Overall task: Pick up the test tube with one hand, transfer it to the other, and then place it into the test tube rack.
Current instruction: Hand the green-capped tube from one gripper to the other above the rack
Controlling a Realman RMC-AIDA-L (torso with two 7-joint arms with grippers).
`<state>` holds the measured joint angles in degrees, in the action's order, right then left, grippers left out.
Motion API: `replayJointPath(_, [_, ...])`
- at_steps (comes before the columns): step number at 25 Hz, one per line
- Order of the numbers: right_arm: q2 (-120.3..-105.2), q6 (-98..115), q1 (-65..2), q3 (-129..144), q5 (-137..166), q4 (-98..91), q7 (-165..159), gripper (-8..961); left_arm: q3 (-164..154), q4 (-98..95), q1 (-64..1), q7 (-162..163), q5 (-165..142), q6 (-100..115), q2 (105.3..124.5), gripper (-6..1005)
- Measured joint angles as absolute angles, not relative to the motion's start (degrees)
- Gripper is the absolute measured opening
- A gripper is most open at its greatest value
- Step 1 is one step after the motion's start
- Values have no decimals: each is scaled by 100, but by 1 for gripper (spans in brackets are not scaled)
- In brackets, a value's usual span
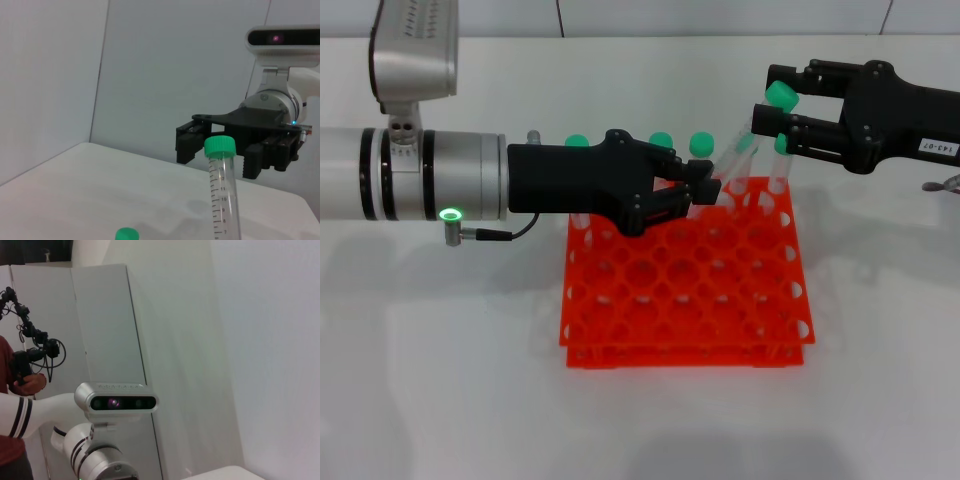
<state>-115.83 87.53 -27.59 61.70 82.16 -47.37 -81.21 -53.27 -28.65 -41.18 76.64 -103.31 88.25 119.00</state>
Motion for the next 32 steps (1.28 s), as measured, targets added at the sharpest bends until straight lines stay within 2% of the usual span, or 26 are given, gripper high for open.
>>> replayJointPath(32, [-11575,8736,-2767,6179,8156,-4676,-8121,514,-5326,-2881,-4081,7620,-10318,8851,11900,184])
